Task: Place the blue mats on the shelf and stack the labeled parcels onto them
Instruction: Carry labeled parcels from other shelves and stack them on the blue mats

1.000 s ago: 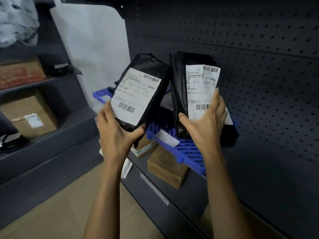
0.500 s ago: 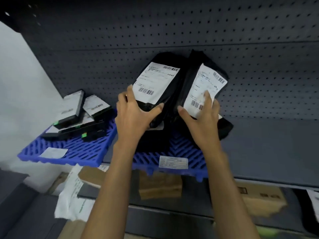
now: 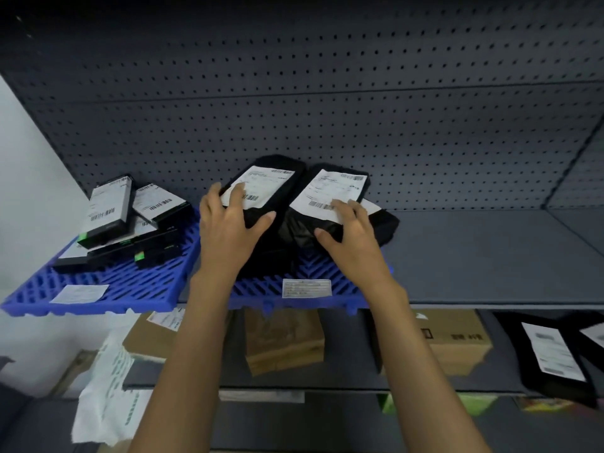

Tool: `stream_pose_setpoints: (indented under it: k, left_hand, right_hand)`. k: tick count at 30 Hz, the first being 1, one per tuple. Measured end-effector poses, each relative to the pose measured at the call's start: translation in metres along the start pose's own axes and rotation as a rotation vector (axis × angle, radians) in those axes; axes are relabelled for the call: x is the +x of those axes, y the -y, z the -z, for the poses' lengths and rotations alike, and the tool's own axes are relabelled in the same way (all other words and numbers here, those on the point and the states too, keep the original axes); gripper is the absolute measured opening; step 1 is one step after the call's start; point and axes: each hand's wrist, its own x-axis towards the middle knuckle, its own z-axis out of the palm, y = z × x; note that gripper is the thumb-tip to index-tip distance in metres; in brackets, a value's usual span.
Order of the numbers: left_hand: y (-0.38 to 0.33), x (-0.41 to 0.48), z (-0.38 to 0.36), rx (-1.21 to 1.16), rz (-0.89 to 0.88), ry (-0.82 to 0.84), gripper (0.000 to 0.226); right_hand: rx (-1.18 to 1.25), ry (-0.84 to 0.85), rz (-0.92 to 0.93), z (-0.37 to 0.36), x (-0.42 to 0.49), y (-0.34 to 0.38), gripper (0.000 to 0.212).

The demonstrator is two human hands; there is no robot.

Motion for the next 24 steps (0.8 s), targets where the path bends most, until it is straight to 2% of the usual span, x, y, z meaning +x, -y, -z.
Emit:
stream_pose_setpoints:
  k: [4,9,16,24]
  left_hand:
    - [-0.033,-0.020,0.003,0.062,-0.113,0.027,0.065]
    - [-0.096,-0.058,-0.010,0.117,-0.277,0.128,0.056]
    - [-0.195,-0.146,-0.063,0.151,-0.465,0.315,0.059]
    - [-0.314,-0.274,-0.148,0.069,-0.737,0.463,0.053]
  right_hand:
    - [-0.079,0.046,0.007,0.034,-0.026,-0.013,0.058]
    - [-0.382,0.076,-0.024,0.099,-0.072,-0.047,0.053]
    - [-0.668,0.034,-0.183,0.220,-0.165,-0.122,0.044]
    - [-0.761,-0.021,-0.449,0.331,-0.309,-0.204,0.045]
